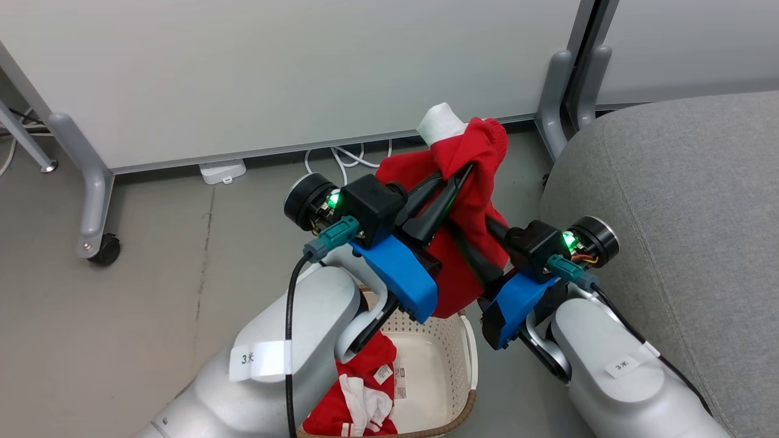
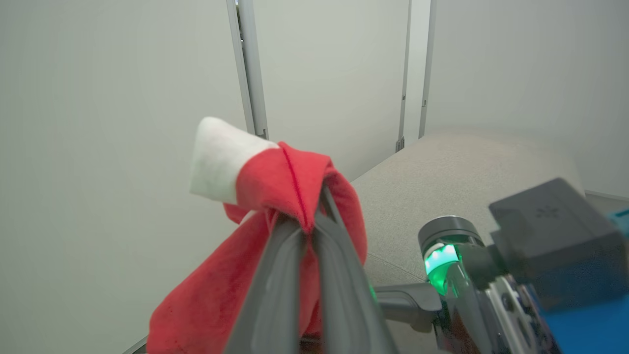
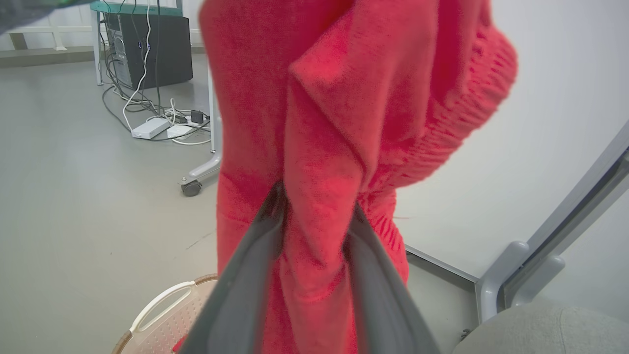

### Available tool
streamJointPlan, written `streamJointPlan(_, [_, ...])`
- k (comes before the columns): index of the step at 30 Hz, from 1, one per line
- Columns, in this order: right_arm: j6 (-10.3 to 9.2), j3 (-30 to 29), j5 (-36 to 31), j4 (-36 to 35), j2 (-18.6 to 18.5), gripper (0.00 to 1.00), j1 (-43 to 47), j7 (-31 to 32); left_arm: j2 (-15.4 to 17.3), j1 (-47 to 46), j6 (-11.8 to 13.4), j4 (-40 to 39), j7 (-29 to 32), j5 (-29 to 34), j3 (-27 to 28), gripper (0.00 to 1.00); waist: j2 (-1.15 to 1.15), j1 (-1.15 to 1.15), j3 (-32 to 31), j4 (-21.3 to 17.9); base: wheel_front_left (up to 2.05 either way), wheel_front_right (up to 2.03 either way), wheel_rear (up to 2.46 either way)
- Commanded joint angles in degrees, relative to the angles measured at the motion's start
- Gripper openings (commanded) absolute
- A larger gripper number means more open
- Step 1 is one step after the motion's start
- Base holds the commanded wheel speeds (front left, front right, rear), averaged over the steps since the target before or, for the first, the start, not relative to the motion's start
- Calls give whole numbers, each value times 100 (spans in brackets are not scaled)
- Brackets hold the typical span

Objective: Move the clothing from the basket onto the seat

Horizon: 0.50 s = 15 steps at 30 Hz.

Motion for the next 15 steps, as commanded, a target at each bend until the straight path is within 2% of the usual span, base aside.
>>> streamJointPlan(1, [1,29,30,30,21,0,-127,-21,4,-69,-1,0,-33,-18,-22,0,0,0,-2,3,0,0,0])
streamJointPlan(15, [1,136,152,-6,-53,0,-97,-21,48,-96,29,87,-102,-33,-32,0,0,0,-15,3,0,0,0])
